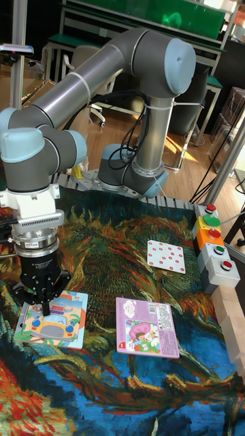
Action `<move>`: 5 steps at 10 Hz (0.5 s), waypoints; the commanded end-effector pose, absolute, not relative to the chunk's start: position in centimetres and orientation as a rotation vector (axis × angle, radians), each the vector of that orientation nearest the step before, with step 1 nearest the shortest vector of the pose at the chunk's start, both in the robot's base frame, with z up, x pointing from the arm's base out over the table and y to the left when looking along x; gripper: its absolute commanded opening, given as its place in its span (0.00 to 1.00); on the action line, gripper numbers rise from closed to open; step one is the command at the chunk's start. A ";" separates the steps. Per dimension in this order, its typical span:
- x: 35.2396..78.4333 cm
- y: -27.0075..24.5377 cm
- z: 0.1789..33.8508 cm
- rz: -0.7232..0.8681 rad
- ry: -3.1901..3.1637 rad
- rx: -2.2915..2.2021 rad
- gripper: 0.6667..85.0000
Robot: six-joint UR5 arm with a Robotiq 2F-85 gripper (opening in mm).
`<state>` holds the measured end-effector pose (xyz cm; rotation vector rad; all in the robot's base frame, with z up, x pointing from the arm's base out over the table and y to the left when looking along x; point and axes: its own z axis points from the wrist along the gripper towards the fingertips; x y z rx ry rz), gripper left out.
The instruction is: Assemble one piece of a puzzle
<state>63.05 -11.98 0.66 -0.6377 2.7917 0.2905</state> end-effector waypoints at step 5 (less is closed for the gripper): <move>62.6 -11.9 1.1 0.304 2.792 -0.639 0.01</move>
